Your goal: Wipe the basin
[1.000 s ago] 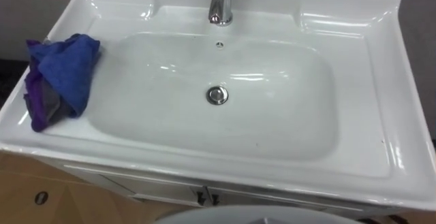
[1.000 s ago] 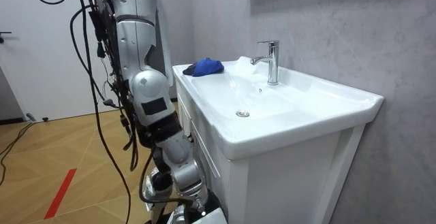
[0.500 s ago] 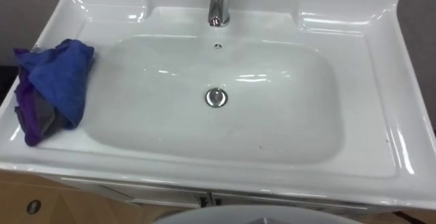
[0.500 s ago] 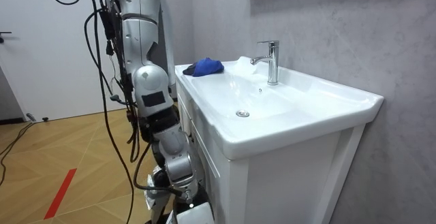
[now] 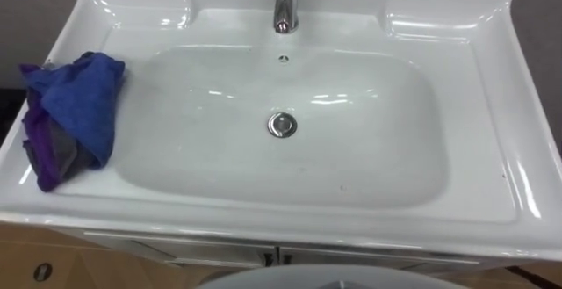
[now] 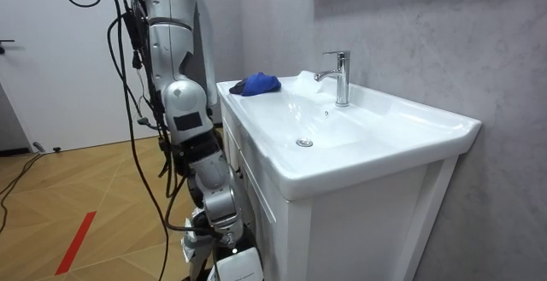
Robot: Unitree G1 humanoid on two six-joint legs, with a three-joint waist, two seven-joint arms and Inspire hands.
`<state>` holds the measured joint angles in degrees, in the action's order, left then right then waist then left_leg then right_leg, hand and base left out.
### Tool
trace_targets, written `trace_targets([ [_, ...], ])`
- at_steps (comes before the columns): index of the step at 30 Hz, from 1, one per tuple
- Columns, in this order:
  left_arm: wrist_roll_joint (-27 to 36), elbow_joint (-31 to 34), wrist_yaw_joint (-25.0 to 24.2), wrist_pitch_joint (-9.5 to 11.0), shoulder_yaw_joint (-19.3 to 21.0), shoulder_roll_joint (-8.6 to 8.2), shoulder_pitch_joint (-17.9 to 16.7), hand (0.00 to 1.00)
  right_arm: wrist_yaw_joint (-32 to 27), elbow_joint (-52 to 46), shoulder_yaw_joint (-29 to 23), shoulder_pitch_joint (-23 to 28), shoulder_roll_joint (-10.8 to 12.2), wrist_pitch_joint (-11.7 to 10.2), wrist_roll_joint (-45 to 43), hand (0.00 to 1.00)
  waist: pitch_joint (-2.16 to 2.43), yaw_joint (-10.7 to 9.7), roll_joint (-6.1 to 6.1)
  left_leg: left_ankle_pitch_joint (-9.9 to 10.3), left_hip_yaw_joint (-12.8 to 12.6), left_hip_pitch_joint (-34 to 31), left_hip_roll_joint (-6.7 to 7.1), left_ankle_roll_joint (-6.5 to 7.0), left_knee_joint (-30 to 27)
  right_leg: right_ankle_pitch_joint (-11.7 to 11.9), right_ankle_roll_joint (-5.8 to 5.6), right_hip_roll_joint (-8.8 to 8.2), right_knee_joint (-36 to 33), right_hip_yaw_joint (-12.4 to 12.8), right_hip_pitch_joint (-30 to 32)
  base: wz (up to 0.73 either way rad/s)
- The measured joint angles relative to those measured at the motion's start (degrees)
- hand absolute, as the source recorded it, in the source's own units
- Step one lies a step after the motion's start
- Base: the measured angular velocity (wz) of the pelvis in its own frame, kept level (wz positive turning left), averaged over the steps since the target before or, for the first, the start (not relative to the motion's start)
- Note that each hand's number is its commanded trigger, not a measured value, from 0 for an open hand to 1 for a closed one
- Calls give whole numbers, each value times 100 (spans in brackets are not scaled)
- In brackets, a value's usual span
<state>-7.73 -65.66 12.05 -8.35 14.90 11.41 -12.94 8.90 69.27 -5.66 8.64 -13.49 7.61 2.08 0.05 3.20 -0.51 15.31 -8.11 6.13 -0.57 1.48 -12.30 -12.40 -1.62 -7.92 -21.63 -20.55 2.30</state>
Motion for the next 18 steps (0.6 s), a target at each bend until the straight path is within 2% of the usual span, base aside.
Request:
trace_targets([
  [7,-556,0,-287,1,-60,-9,104,0,-1,-2,-4,-17,5,-6,19,0,-5,-15,-1,28,-118,9,0,42,-1,37,-23,-1,4,71,36,-7],
  [13,-766,1,-524,-46,-231,-9,202,0,-7,2,-2,-77,35,-5,62,0,-17,-176,-32,29,-153,21,18,48,48,52,-45,14,25,176,73,-5],
  [18,-778,1,-607,-38,-331,-7,324,0,-10,-21,0,-43,62,-20,58,0,-25,-278,-28,33,-220,51,-15,55,64,114,-60,97,142,273,30,-7],
])
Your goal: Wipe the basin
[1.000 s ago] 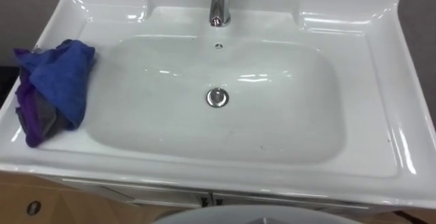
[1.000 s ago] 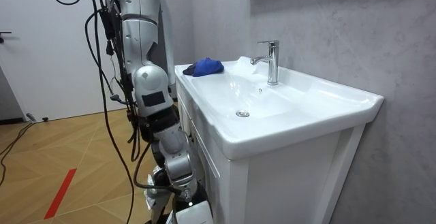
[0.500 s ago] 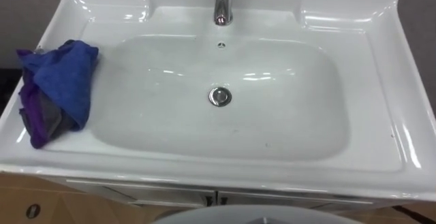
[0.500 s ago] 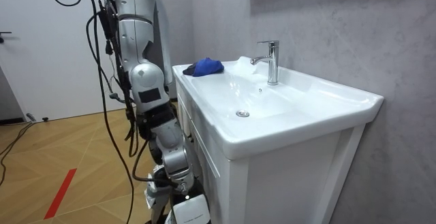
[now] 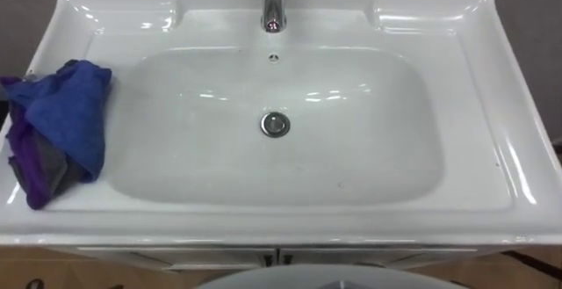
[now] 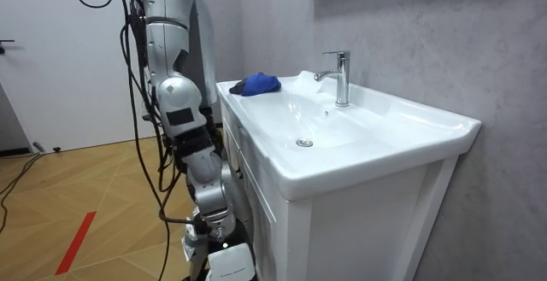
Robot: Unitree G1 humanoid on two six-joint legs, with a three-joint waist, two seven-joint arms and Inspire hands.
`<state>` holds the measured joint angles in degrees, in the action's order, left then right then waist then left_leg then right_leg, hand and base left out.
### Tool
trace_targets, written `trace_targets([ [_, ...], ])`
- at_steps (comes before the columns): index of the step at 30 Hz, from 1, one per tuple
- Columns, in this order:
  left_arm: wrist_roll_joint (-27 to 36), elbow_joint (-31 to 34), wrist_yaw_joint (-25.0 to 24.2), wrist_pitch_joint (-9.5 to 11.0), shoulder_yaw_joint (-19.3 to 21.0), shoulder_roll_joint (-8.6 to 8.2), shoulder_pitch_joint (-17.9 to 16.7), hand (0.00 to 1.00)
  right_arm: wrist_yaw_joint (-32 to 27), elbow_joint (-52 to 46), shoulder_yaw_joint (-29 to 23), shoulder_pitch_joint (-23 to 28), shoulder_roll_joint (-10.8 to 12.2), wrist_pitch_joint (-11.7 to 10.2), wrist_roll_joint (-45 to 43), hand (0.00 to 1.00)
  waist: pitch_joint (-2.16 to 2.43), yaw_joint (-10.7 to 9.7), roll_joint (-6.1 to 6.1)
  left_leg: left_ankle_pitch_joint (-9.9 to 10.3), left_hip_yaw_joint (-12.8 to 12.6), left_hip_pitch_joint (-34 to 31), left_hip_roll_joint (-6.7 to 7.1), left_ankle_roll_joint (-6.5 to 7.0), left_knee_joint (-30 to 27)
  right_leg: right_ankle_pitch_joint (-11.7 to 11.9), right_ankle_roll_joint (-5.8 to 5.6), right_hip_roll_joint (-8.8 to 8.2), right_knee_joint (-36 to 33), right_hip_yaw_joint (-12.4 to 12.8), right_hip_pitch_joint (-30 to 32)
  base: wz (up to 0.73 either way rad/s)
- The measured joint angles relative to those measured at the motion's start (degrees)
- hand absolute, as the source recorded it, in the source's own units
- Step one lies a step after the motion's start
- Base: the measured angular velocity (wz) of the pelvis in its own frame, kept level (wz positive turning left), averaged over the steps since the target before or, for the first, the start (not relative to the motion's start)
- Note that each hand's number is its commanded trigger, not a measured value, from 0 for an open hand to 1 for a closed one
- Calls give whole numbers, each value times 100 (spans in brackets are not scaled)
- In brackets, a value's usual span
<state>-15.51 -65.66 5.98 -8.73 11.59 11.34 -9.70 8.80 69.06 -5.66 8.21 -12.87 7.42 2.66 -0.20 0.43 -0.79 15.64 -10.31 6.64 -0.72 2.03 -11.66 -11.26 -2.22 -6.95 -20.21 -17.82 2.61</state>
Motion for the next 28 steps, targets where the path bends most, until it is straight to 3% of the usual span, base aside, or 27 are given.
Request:
trace_targets([
  [20,-450,-126,-804,-249,-106,-65,3,0,-53,33,-122,185,74,261,-304,0,-4,-158,175,42,-232,99,-8,59,-17,172,5,47,6,198,-12,-6],
  [28,-500,-131,-940,-300,-107,-99,-39,0,17,35,-70,174,122,363,-312,0,0,-164,129,34,-304,80,38,78,-20,173,4,-1,-59,253,77,-5],
])
